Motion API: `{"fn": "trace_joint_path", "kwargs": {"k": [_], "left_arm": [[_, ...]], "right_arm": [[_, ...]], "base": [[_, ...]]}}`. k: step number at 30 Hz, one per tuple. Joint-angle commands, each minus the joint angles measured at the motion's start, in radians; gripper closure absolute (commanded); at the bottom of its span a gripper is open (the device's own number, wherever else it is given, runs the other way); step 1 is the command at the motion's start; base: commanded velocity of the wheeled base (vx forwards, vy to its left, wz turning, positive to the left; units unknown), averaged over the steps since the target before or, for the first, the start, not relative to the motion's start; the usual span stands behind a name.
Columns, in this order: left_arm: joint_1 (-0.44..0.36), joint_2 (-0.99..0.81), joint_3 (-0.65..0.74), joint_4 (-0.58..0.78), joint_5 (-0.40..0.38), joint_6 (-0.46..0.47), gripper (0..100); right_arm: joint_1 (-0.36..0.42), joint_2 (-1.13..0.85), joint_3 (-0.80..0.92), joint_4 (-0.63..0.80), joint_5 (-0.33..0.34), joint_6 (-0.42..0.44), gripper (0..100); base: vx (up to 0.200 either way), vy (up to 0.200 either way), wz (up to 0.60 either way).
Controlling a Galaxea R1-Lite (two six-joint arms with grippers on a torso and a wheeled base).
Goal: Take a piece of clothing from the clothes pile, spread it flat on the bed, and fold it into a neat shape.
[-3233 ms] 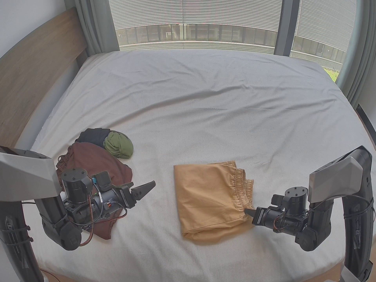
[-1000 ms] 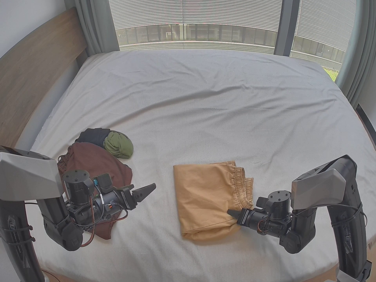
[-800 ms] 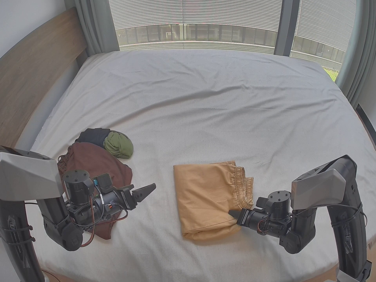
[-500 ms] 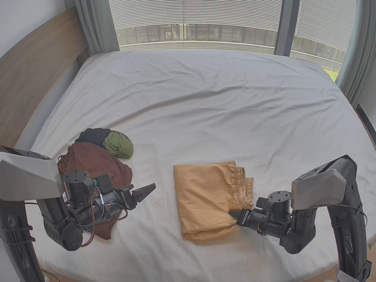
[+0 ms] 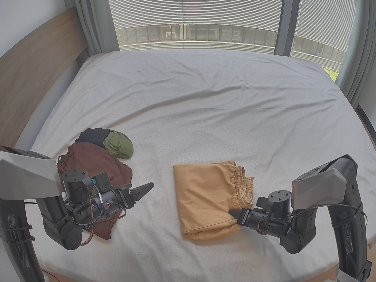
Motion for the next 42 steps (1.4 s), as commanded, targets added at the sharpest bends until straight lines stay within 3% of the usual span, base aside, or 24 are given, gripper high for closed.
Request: {"fn": "trace_joint_path", "kwargs": {"k": [1,8,13,14,17,26,35,42], "left_arm": [[0.001,0.0,0.0,0.0,0.0,-0.001,0],[0.001,-0.002,0.004,0.0,0.003,0.009,0],[0.008,-0.006,0.008,-0.001,0.008,0.108,0],[0.024,-0.008,0.014,-0.001,0.008,0.174,0],[0.028,-0.011,0.025,-0.001,0.008,0.213,0],[0.031,-0.014,0.031,-0.001,0.008,0.217,0],[0.044,-0.008,0.03,0.0,0.004,0.216,0],[0.044,-0.005,0.03,0.0,0.003,0.214,0]], "right_arm": [[0.002,-0.006,0.001,-0.001,-0.001,0.001,100],[0.005,-0.025,0.003,-0.001,0.001,0.001,100],[0.005,-0.034,0.003,-0.001,0.001,0.001,100],[0.007,-0.034,0.003,-0.001,0.002,0.001,100],[0.01,-0.034,0.001,-0.001,0.002,0.001,100],[0.027,-0.118,0.003,-0.001,0.018,-0.001,100],[0.027,-0.307,-0.017,0.004,0.125,-0.01,100],[0.028,-0.373,-0.065,0.007,0.147,-0.01,100]], "base": [[0.0,0.0,0.0],[0.0,0.0,0.0],[0.0,0.0,0.0],[0.0,0.0,0.0],[0.0,0.0,0.0],[0.0,0.0,0.0],[0.0,0.0,0.0],[0.0,0.0,0.0]]}}
